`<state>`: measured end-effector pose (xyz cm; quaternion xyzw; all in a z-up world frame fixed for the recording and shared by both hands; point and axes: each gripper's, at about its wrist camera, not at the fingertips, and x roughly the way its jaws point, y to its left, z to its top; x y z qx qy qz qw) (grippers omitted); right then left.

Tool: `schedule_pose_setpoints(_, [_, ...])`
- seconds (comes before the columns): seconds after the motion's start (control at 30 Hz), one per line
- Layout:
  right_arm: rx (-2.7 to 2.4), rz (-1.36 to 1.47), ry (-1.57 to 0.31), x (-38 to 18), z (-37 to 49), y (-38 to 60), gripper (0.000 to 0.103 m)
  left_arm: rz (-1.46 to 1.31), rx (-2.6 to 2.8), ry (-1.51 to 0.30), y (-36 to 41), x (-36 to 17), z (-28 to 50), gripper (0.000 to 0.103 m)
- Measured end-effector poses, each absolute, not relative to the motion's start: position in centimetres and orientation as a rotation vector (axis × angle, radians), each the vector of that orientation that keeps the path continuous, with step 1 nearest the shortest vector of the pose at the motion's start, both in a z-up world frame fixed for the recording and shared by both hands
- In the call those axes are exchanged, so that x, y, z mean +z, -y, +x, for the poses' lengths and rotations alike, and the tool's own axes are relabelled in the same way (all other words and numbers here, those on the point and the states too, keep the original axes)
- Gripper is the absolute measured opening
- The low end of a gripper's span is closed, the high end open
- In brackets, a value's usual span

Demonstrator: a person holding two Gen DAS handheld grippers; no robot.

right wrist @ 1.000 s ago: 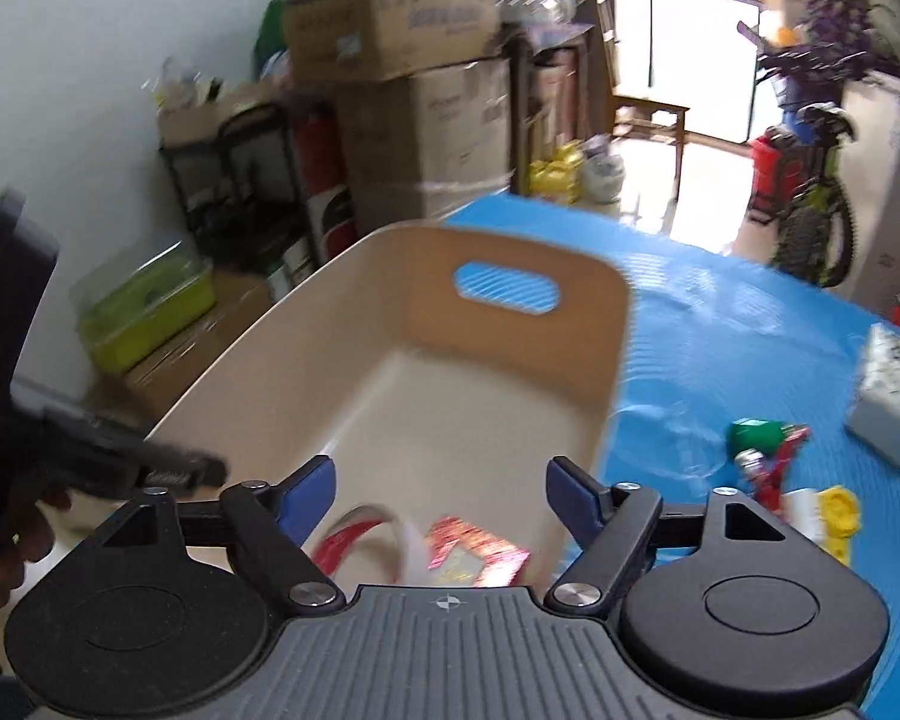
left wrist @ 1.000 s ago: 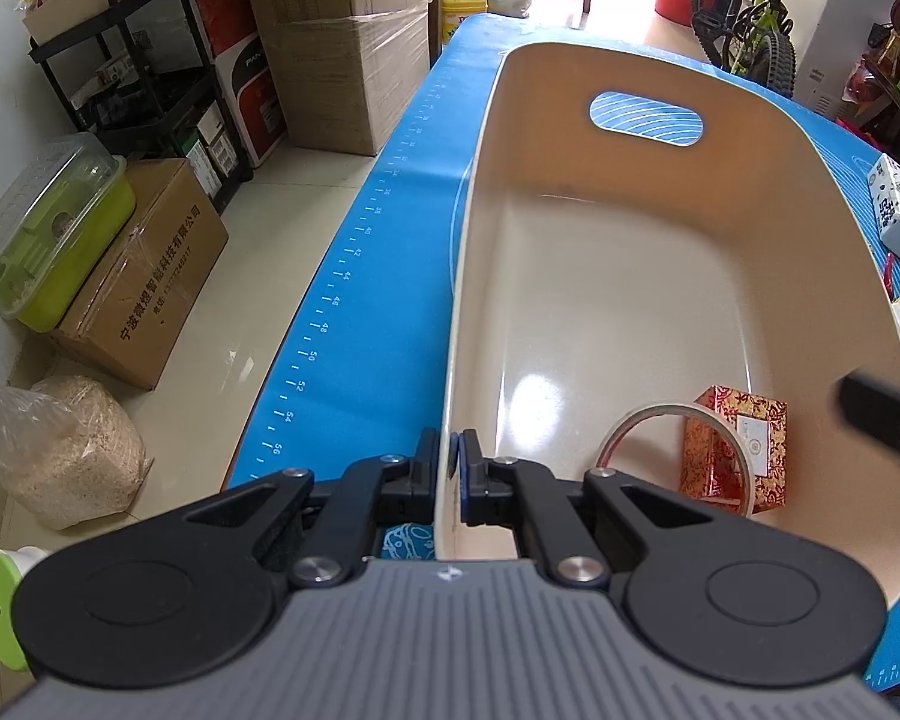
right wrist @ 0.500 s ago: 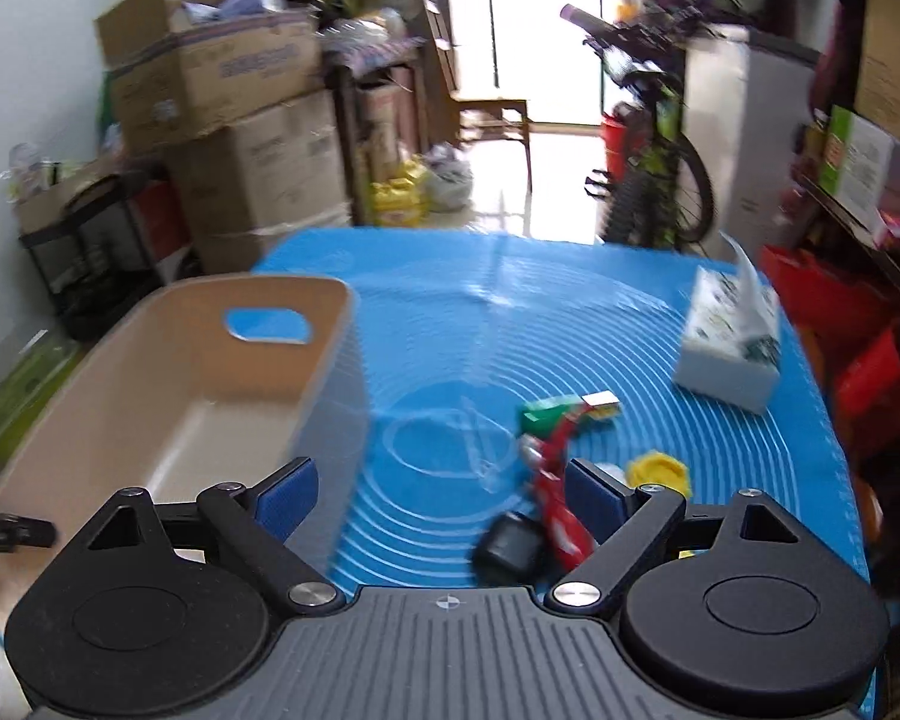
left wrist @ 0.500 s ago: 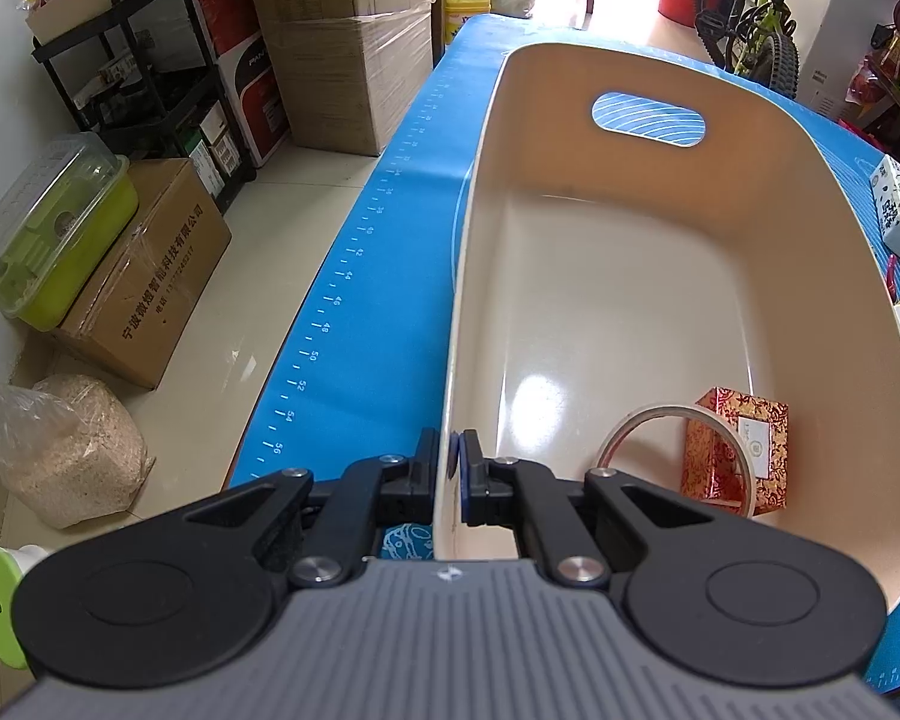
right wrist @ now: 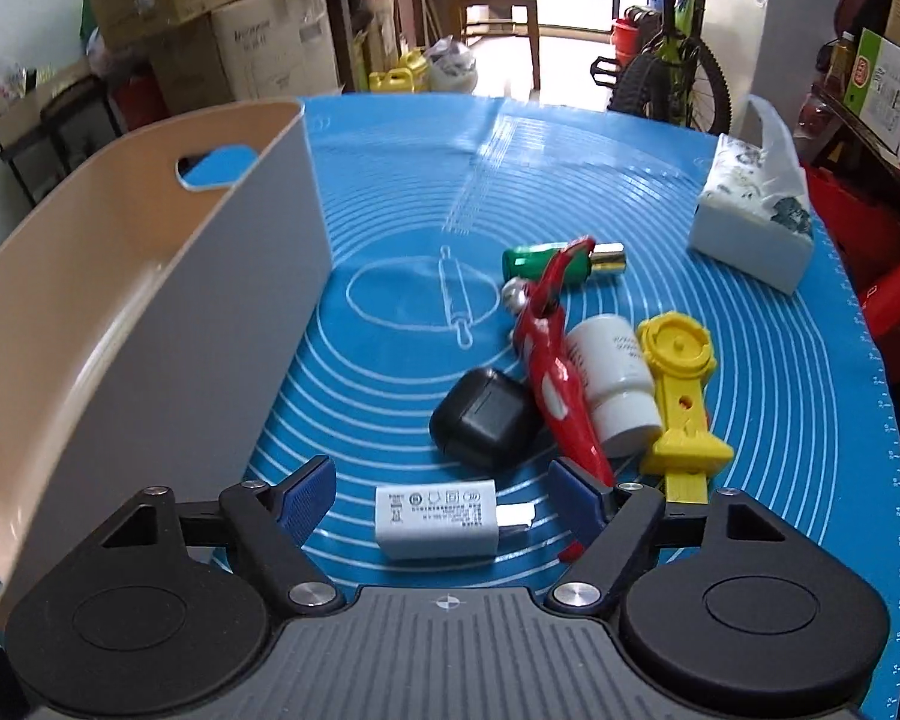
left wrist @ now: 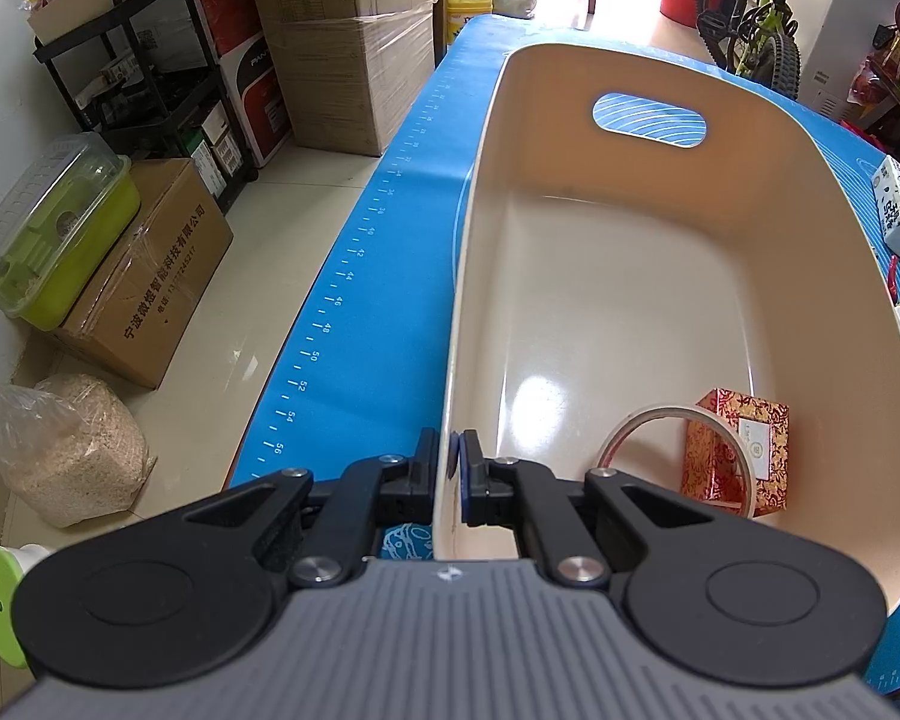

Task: Organize rigid objects
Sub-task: 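Grasp the white charger with the right gripper and lift it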

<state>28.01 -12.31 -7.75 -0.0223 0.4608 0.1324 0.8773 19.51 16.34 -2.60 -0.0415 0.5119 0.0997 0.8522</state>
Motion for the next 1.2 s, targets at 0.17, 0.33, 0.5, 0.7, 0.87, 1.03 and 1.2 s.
schedule_pose_setpoints(0.17, [0.262,-0.084,-0.973,-8.9,28.2,11.9,0.081,-0.087,0.209,-1.078,-16.4,-2.6,19.5,0.009])
schedule_pose_setpoints(0.33, [0.255,-0.136,-0.96,-9.5,28.2,11.2,0.081,-0.085,0.21,-1.077,-16.3,-2.6,19.5,0.009])
schedule_pose_setpoints(0.5, [0.26,-0.179,-0.942,-9.9,28.0,10.5,0.072,-0.084,0.211,-1.077,-16.3,-2.6,19.5,0.009])
schedule_pose_setpoints(0.7, [0.247,-0.162,-0.938,-9.8,28.1,10.9,0.065,-0.085,0.211,-1.077,-16.3,-2.6,19.5,0.009])
schedule_pose_setpoints(0.87, [0.251,-0.165,-0.909,-9.1,27.9,10.7,0.065,-0.085,0.212,-1.077,-16.4,-2.6,19.5,0.009])
schedule_pose_setpoints(1.03, [0.239,-0.132,-0.862,-7.7,27.8,10.7,0.065,-0.086,0.212,-1.076,-16.3,-2.6,19.5,0.009])
schedule_pose_setpoints(1.2, [0.233,-0.059,-0.797,-5.7,27.5,11.0,0.065,-0.087,0.213,-1.075,-16.4,-2.6,19.5,0.009])
